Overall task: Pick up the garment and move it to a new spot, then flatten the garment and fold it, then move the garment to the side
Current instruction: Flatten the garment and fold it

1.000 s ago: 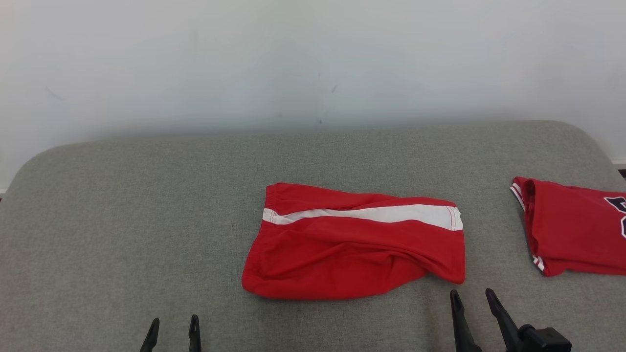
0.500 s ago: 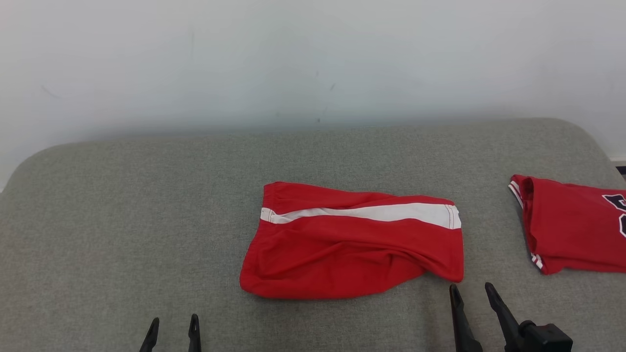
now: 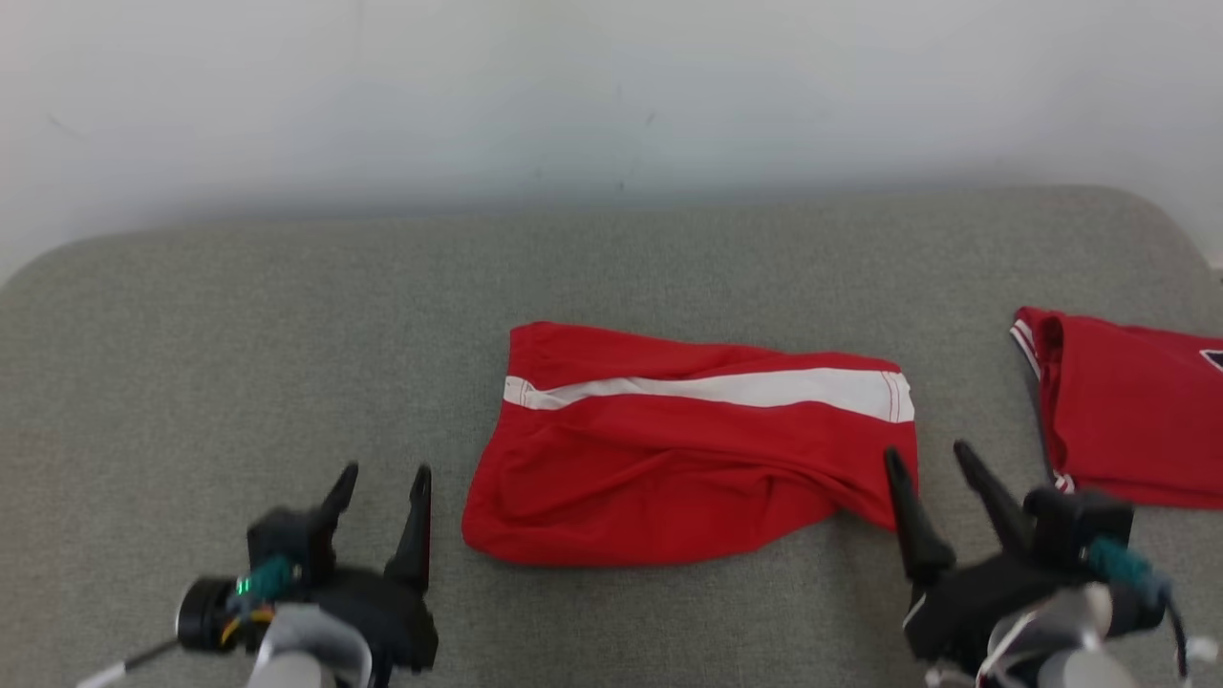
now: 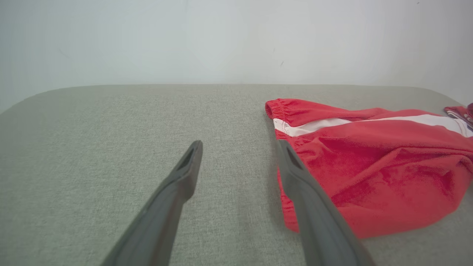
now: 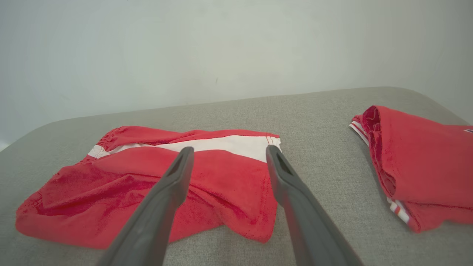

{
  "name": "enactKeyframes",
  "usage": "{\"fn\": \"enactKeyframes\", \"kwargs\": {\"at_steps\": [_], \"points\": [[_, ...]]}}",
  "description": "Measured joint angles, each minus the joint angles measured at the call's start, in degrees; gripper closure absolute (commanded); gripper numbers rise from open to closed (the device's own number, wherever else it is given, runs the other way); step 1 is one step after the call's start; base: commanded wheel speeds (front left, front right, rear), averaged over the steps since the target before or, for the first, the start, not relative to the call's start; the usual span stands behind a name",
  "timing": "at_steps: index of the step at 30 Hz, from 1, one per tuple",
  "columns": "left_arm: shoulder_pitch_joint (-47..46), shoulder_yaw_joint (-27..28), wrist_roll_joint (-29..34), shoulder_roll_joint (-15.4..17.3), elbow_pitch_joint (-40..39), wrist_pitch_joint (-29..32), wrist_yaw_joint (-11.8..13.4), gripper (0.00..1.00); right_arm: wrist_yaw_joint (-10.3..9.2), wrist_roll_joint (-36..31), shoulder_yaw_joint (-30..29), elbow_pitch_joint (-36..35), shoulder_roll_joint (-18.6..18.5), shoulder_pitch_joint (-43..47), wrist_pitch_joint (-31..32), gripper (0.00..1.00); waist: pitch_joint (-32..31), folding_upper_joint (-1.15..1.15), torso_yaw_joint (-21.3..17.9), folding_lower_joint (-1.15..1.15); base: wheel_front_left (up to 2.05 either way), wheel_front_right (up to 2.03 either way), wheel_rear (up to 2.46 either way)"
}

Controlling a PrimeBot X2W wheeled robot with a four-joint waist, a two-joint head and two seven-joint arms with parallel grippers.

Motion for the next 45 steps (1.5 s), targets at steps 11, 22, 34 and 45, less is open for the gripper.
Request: {"fn": "enactKeyframes", "kwargs": {"at_steps": [11, 22, 34, 45], "points": [[-17.5, -3.5, -7.8, 1.5, 8.5, 18.5, -0.3, 0.0, 0.0, 3.1, 1.4, 0.0, -4.2, -13.6, 18.1, 0.0, 6.3, 0.0, -2.1, 0.01, 0.0, 0.0, 0.0], [-26.1, -8.7, -9.3, 4.1, 14.7, 26.3, -0.4, 0.0, 0.0, 3.5, 4.0, 1.0, -5.2, -17.8, 17.6, 0.0, 11.1, 0.01, -5.5, 0.01, 0.0, 0.0, 0.0], [-30.4, -13.5, -11.5, 5.2, 16.5, 29.7, -0.4, 0.51, 0.0, 3.9, 3.8, 2.2, -4.7, -17.9, 15.7, 0.0, 13.6, 0.0, -7.3, 0.0, 0.0, 0.0, 0.0], [-31.3, -15.6, -12.3, 7.1, 14.4, 29.4, -0.5, 0.76, 0.0, 3.8, 3.1, 2.7, -4.1, -18.0, 15.3, 0.0, 13.8, 0.0, -6.5, 0.0, 0.0, 0.0, 0.0]]}}
